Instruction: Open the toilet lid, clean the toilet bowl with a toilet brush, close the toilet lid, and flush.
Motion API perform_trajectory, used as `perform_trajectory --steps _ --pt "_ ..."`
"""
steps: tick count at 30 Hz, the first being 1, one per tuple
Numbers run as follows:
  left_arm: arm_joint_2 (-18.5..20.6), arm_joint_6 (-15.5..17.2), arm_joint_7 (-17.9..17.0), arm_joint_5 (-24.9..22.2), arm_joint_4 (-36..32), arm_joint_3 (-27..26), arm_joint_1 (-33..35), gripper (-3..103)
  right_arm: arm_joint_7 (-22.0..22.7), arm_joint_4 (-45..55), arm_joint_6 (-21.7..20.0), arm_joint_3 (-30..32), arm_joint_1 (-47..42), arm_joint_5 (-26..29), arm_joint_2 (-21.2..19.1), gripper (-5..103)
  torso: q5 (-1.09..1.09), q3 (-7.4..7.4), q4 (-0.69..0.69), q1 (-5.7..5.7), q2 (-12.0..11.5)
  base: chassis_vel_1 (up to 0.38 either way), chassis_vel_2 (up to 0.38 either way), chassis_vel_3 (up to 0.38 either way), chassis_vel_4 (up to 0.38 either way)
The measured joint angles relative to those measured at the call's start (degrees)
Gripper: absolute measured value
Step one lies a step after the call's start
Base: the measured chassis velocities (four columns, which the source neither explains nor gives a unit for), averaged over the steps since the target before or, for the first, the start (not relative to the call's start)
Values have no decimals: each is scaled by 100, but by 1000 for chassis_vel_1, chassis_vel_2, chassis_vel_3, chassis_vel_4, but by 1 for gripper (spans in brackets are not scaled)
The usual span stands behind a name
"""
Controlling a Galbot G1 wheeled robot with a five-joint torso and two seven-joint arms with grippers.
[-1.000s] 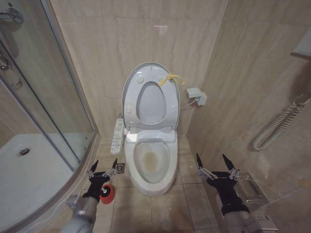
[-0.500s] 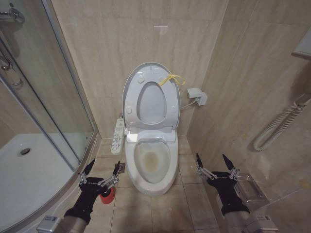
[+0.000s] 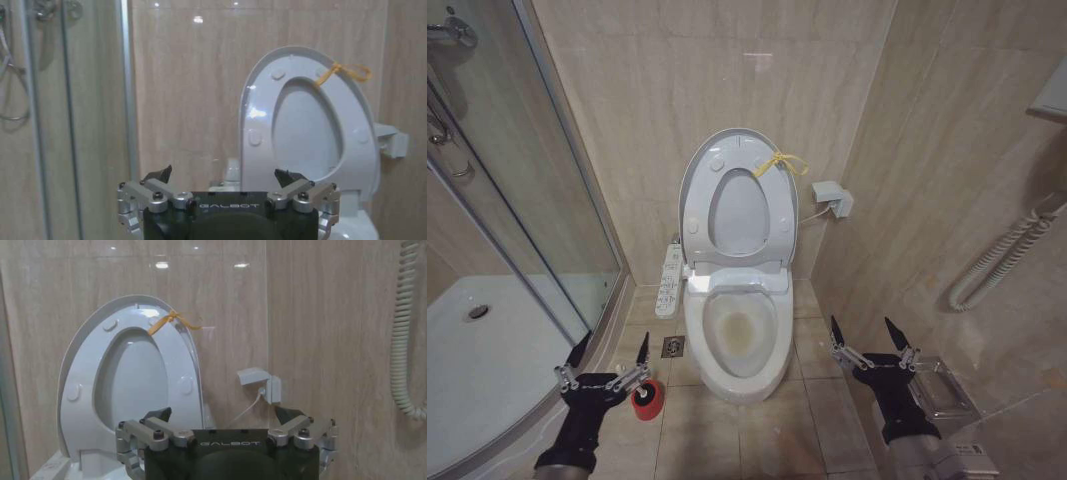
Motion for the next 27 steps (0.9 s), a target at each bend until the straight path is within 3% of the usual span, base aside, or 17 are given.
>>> perform_trajectory --steps 3,13,27 --pt "-96 -330 146 -97 67 -204 180 100 0 0 0 0 0 0 0 100 0 0 1 0 0 0 0 0 0" --pt "-225 -666 388 -30 30 -184 404 100 0 0 0 0 0 0 0 100 0 0 0 0 0 0 0 0 0" --pt "-185 -721 480 -21 25 -219 429 100 0 0 0 0 0 0 0 100 0 0 0 0 0 0 0 0 0"
